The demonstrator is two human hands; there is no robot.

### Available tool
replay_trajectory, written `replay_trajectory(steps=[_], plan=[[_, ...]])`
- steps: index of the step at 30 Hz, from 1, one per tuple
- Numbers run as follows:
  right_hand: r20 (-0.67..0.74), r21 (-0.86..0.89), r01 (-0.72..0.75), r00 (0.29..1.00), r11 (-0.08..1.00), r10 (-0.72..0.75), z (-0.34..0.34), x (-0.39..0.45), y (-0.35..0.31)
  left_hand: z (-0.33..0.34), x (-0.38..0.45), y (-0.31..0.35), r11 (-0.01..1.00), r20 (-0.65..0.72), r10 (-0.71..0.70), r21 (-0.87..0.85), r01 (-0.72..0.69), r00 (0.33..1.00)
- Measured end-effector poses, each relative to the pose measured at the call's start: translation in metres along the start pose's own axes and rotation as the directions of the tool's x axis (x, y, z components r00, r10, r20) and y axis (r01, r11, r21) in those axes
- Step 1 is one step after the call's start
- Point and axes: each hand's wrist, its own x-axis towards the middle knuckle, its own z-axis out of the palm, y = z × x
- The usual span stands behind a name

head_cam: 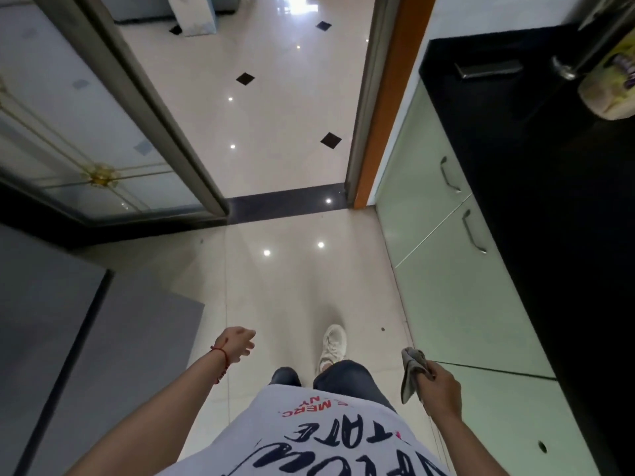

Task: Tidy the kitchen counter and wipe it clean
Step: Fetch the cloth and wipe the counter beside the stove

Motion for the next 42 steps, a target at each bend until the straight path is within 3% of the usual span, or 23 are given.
replay_trajectory(steps=[10, 18, 22, 26, 34, 38, 42], plan=[[-0.031, 0.118, 0.009, 1.0, 0.993, -0.005, -0.046, 0.096, -0.125, -0.001, 0.049, 0.143, 0.989, 0.028, 0.044, 0.14, -0.048, 0.999], [-0.094, 0.226, -0.182, 0.974, 0.957, 0.207, -0.054, 0.137, -0.162, 0.017, 0.103, 0.298, 0.882, 0.176, 0.177, 0.408, -0.235, 0.968], [-0.126, 0.401, -0.283, 0.925, 0.871, 0.359, -0.058, 0.133, -0.181, 0.04, 0.116, 0.382, 0.729, 0.31, 0.275, 0.55, -0.407, 0.91], [-0.176, 0.6, -0.313, 0.846, 0.736, 0.503, -0.059, 0.132, -0.194, 0.074, 0.117, 0.451, 0.624, 0.437, 0.313, 0.574, -0.529, 0.843], [-0.201, 0.805, -0.293, 0.684, 0.516, 0.701, -0.063, 0.109, -0.199, 0.154, 0.096, 0.5, 0.51, 0.613, 0.184, 0.608, -0.608, 0.768], [-0.189, 0.842, -0.271, 0.662, 0.467, 0.725, -0.077, 0.099, -0.197, 0.175, 0.084, 0.505, 0.37, 0.74, 0.185, 0.557, -0.743, 0.647], [-0.29, 0.825, -0.177, 0.682, 0.536, 0.672, -0.118, 0.084, -0.198, 0.195, 0.049, 0.517, 0.212, 0.876, 0.281, 0.342, -0.916, 0.392]])
